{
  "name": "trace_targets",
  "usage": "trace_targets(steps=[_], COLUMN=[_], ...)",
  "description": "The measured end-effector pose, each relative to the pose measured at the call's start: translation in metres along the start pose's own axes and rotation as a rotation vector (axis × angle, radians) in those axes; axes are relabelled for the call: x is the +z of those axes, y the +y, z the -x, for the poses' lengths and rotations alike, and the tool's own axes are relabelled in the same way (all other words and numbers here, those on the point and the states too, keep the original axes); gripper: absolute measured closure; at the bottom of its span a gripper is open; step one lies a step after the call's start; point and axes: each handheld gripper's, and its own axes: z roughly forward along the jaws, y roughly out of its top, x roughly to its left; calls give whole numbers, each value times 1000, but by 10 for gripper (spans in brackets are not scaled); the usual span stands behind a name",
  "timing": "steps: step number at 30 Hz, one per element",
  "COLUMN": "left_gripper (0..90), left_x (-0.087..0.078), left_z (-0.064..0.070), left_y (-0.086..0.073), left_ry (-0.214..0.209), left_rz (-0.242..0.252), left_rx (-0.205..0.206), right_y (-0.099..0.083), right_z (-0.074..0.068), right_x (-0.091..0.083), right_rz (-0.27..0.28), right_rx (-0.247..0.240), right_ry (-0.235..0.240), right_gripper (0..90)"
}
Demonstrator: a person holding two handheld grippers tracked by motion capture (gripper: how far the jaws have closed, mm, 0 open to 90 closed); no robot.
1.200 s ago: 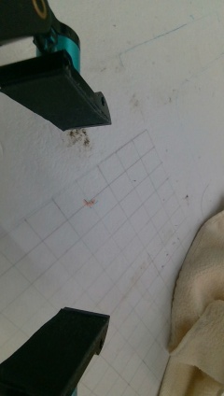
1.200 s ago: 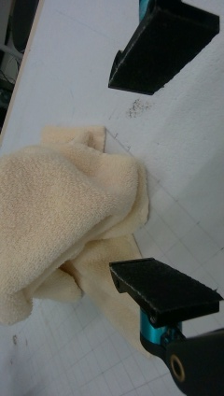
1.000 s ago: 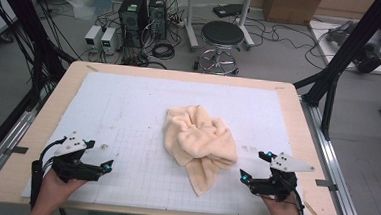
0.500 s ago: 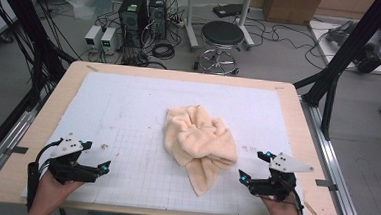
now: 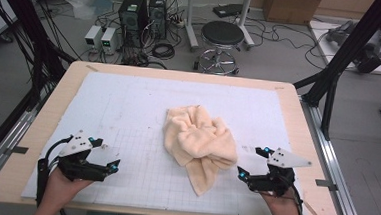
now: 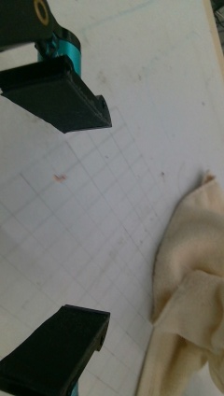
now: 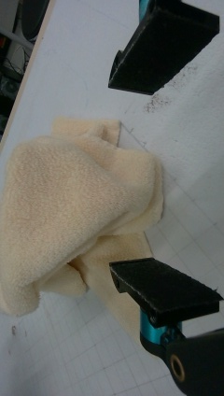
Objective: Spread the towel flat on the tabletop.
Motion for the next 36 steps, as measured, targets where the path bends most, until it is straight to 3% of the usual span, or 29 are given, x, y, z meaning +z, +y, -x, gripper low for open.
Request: trace_targets(steps=[7, 8, 11, 14, 15, 16, 17, 22, 26, 28, 31, 34, 36], left_gripper=[94, 111, 152, 192, 207, 219, 225, 273, 327, 387, 481, 626, 674], left_x=[24, 35, 45, 67, 67, 79, 79, 114, 138, 152, 161, 163, 162], left_z=[13, 16, 19, 25, 25, 27, 27, 35, 39, 41, 44, 46, 46], left_y=[25, 34, 41, 51, 51, 56, 56, 65, 66, 64, 62, 61, 61], left_ry=[-63, -97, -129, -136, -136, -156, -156, -185, -229, -238, -258, -262, -254], left_rz=[-15, -16, -16, -14, -14, -28, -28, -65, -93, -117, -115, -110, -116], left_rx=[48, 45, 43, 36, 36, 36, 36, 45, 34, 31, 29, 46, 50], right_y=[18, 21, 25, 30, 29, 29, 28, 22, 18, 17, 16, 16, 16], right_z=[5, 5, 6, 10, 10, 10, 11, 13, 13, 11, 11, 9, 9], right_x=[8, 9, 11, 21, 25, 28, 32, 41, 45, 50, 55, 59, 61], right_rz=[-10, -5, 0, 1, -2, -16, -32, -65, -89, -114, -132, -151, -155], right_rx=[-15, -20, -29, -14, -8, -5, -9, -11, -17, -33, -53, -51, -59], right_ry=[35, 36, 42, 62, 68, 81, 96, 115, 138, 151, 159, 172, 182], right_gripper=[102, 102, 102, 103, 115, 170, 187, 236, 344, 441, 521, 613, 649])
